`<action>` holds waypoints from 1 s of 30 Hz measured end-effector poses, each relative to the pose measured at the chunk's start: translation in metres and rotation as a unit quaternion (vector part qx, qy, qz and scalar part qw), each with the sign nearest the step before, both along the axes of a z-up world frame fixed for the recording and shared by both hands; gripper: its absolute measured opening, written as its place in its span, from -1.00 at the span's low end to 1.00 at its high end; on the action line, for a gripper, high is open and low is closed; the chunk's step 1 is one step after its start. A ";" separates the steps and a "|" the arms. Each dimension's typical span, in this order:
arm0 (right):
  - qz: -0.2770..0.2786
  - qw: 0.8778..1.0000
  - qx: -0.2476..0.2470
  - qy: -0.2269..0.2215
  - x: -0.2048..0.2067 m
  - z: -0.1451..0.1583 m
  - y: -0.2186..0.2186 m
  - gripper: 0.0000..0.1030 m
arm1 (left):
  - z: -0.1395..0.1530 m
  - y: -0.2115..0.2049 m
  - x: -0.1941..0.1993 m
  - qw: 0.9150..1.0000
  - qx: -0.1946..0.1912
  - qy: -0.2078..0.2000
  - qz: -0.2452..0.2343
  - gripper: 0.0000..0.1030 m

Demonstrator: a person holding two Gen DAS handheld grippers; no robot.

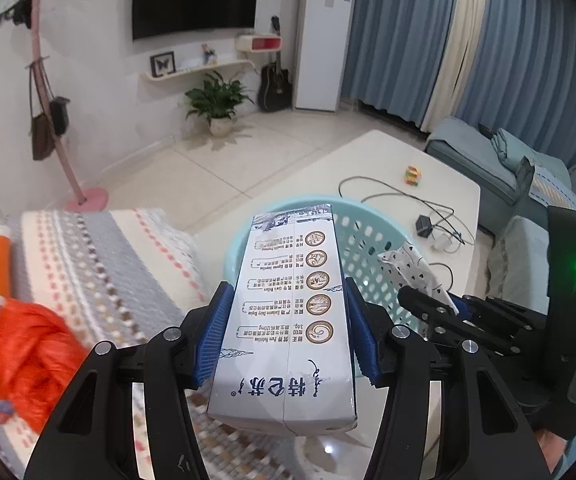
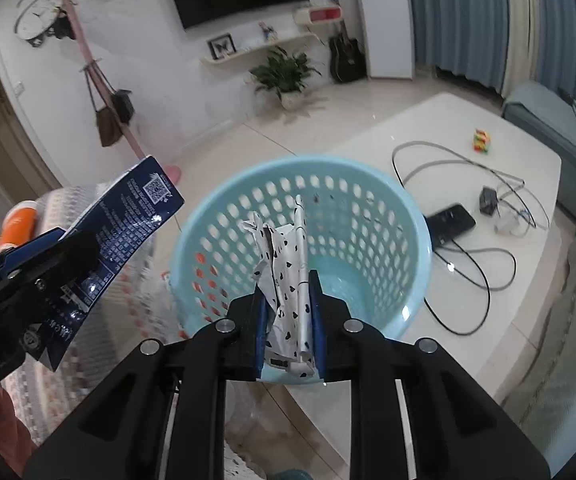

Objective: Collect trash
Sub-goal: 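Open both tools to drop the carton and paper into the basket, then grasp the teal packet with the left tool while the right tool grasps the orange bag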

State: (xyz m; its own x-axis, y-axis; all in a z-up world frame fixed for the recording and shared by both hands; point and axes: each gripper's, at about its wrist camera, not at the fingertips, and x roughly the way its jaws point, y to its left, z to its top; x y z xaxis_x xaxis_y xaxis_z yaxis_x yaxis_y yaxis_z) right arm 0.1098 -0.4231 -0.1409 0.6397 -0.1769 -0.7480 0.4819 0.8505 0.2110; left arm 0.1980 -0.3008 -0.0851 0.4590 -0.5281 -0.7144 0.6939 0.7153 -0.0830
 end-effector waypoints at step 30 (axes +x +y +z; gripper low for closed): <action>0.034 0.997 -0.017 -0.063 -0.027 0.059 0.044 0.01 | 0.059 0.100 -0.040 0.995 -0.074 -0.037 0.060 0.29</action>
State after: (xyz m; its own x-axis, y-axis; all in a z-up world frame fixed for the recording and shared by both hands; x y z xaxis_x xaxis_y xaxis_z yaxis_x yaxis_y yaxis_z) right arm 0.0832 -0.3790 -0.0817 0.7394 -0.1530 -0.6556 0.3943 0.8878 0.2375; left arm 0.1580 -0.2012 -0.0266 0.5738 -0.5634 -0.5945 0.6120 0.7773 -0.1460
